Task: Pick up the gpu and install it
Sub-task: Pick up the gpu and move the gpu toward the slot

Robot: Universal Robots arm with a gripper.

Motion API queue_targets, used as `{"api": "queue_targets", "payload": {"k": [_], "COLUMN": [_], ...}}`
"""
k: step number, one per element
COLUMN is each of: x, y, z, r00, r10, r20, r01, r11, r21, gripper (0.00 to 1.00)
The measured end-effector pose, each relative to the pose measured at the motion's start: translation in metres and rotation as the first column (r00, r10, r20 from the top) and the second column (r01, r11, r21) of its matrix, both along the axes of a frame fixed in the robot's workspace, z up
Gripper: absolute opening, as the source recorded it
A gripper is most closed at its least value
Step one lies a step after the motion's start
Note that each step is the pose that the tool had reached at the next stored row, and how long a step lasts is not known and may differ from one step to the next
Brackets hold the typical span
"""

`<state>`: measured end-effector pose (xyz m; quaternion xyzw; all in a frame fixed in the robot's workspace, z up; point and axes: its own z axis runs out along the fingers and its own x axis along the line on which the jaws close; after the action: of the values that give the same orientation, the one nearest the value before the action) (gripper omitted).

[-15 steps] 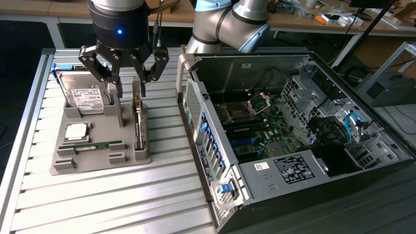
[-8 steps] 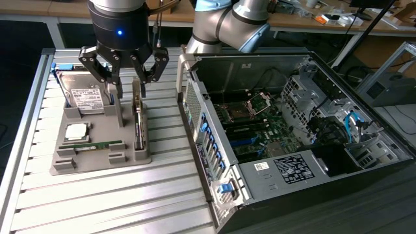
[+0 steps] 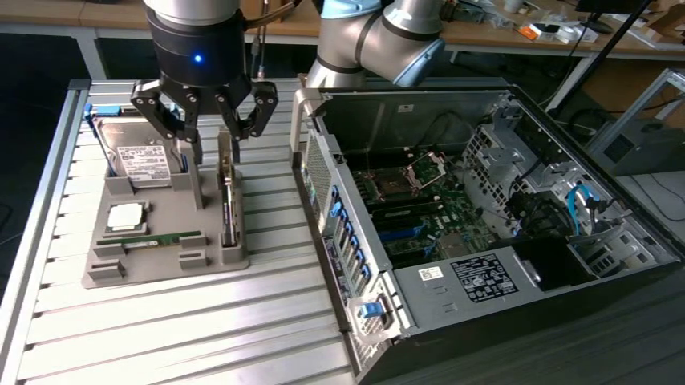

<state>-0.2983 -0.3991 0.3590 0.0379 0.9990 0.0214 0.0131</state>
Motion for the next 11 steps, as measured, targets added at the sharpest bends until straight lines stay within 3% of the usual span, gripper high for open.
{"api": "queue_targets", "payload": {"k": [6,11], "x": [0.000,0.000], "y": [0.0000,0.0052], "z": [-0.0067,-0.0129], "r00": [1.0000,1.0000], "r10": [0.000,0.000], "r20": [0.0000,-0.0001], "r01": [0.000,0.000], "r11": [1.0000,1.0000], "r21": [0.0000,-0.0025], "gripper": [0.48,0.48]}}
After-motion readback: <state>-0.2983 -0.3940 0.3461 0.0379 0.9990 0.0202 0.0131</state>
